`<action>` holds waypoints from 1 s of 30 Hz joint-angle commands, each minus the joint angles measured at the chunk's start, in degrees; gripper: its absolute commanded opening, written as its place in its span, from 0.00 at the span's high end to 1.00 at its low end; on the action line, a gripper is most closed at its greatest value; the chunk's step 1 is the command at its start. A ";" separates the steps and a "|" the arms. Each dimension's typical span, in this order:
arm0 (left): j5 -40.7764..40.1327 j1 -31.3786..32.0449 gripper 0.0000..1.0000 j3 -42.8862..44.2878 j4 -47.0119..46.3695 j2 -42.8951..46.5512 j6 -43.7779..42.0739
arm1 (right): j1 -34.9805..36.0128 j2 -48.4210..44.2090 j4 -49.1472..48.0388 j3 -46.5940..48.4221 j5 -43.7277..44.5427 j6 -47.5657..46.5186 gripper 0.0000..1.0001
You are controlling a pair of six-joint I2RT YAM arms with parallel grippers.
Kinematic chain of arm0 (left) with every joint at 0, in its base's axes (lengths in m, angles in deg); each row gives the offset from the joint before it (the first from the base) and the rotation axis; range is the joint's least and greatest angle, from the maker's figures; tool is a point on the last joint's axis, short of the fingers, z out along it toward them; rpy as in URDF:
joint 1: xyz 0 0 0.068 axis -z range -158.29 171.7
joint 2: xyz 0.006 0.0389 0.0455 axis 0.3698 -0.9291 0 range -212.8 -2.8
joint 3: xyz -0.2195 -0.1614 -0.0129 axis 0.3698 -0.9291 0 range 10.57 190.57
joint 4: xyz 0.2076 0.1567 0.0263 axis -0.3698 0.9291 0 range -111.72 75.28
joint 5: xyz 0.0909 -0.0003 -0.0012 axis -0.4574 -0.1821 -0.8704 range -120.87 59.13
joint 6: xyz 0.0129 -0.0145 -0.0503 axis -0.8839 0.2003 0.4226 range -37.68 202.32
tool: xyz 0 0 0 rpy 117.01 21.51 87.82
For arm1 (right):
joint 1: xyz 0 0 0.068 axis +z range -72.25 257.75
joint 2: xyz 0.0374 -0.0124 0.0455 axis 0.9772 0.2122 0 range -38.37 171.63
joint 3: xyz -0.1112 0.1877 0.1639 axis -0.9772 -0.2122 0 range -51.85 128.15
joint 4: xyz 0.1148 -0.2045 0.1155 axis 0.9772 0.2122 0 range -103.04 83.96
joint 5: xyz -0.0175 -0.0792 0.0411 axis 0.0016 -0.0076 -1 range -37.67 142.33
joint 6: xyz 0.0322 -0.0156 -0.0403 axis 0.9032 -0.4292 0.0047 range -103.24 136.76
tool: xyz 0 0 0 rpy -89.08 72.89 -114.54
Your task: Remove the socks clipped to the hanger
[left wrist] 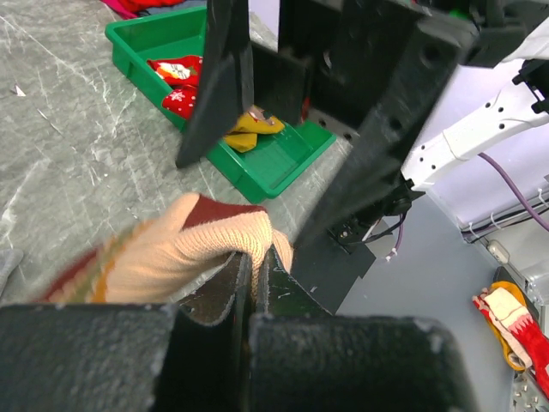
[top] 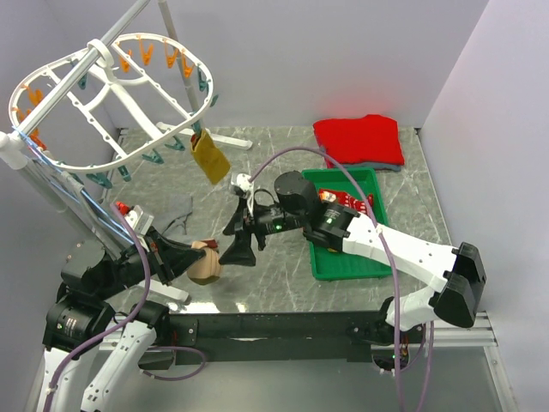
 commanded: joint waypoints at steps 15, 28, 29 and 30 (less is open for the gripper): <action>0.89 0.08 0.99 2.23 -2.82 -1.54 0.61 | 5.04 2.94 -10.97 1.94 -1.82 1.55 0.47; -4.28 0.08 0.30 3.45 -1.33 0.04 -0.27 | 0.83 -4.17 -7.72 -4.11 17.68 4.28 1.00; -4.99 0.08 0.29 3.63 -0.72 0.13 -0.36 | -0.05 -5.31 -6.59 -4.99 19.35 4.37 1.00; -5.78 0.08 0.28 3.89 -0.28 0.13 -0.53 | -2.23 -7.59 -5.88 -6.48 23.11 4.46 1.00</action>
